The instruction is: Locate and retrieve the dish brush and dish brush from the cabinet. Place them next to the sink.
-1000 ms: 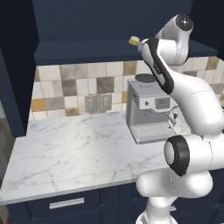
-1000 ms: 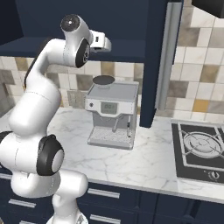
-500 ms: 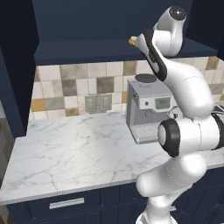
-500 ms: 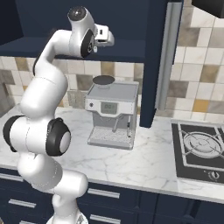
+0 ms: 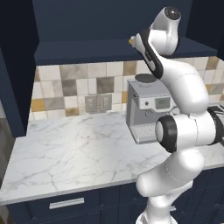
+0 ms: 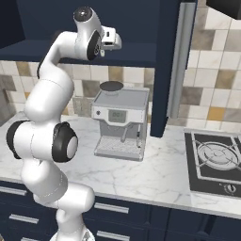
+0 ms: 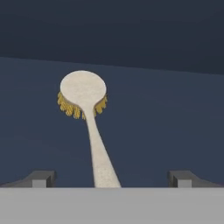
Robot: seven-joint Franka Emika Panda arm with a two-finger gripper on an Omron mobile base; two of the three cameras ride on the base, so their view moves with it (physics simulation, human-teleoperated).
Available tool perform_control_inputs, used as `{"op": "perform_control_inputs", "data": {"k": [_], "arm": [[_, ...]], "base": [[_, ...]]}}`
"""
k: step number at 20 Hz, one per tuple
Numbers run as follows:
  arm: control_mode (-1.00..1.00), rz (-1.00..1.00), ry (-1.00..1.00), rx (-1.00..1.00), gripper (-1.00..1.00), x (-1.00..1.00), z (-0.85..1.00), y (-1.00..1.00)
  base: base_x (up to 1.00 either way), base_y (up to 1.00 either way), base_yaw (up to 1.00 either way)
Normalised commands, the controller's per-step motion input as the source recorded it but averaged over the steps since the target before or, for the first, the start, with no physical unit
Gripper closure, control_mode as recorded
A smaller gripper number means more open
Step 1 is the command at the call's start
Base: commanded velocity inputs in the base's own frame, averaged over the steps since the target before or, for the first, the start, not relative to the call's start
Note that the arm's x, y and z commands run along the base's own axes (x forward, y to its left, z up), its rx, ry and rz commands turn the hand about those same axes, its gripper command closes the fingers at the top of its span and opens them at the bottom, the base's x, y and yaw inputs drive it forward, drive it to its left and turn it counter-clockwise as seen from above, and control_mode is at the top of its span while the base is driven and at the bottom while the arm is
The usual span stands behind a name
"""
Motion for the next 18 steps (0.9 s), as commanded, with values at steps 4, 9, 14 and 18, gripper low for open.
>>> {"op": "perform_control_inputs", "data": {"k": [4, 9, 14, 18], "arm": [[-1.0, 0.0, 0.0, 0.0, -1.0, 0.17, -0.26, 0.0], [-1.0, 0.0, 0.0, 0.0, 1.0, 0.07, -0.08, 0.01], [-1.0, -0.03, -0.01, 0.0, 1.0, -0.03, 0.0, 0.06], [-1.0, -0.22, -0.05, 0.0, 1.0, -0.28, 0.0, 0.21]], "base": [[0.0, 0.0, 0.0], [0.0, 0.0, 0.0], [0.0, 0.0, 0.0], [0.0, 0.0, 0.0]]}}
